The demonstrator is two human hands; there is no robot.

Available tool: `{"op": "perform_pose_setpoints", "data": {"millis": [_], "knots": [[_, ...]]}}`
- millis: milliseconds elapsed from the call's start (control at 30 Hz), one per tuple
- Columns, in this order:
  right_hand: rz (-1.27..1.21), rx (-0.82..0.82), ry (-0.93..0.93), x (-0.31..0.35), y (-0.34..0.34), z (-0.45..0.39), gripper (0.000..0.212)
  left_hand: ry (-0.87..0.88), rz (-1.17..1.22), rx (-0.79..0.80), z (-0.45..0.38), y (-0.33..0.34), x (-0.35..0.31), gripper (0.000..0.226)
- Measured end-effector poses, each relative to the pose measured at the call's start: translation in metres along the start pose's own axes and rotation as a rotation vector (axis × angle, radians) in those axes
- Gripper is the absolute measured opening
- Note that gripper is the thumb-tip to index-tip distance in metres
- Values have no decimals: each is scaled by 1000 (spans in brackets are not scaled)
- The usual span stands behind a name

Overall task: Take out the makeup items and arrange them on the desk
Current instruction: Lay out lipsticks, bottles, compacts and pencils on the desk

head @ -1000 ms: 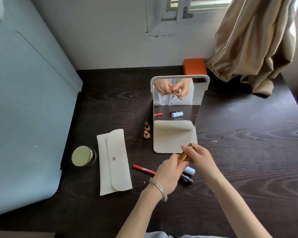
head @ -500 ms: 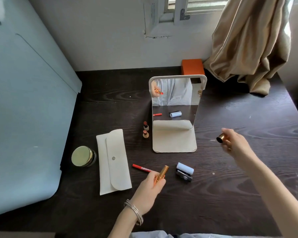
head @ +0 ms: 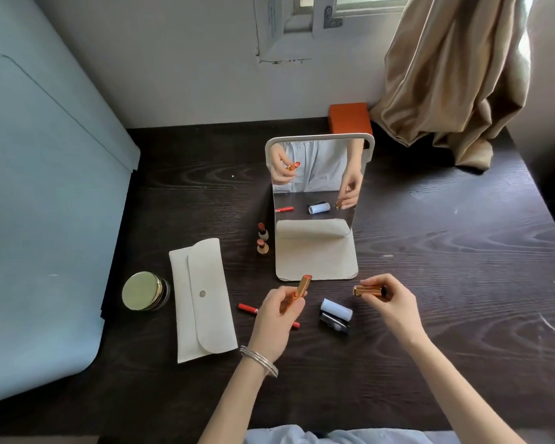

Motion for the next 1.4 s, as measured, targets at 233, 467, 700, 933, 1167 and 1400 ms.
{"op": "perform_pose_setpoints", "data": {"millis": [233, 467, 700, 933, 1167, 1400], "knots": [[133, -67, -105, -3, 12, -3, 39, -6, 53, -14, 4, 5, 2, 25], [443, -54, -177, -16, 19, -13, 26, -21, 101, -12, 4, 6, 5, 22], [488, -117, -194, -30, 22, -14, 26, -6, 148, -12, 5, 3, 0, 18], [453, -212, -252, -25, 19, -8, 28, -9, 193, -15, 5, 4, -1, 19], [-507, 533, 225, 3, 61, 34, 43, -102, 244, -141, 1, 8, 10, 16], [-749, 906, 292, 13, 93, 57, 26, -45, 70, -151, 0, 12, 4, 18]]}}
Point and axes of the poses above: each hand's wrist, its own z-axis away from the middle knuckle, its own y-axis out of the palm, x = y × z, the point moved 5 cm from there along -z, towards the middle knuckle, and after that the axes turned 11 degrees about y, right-handed, at the moved point
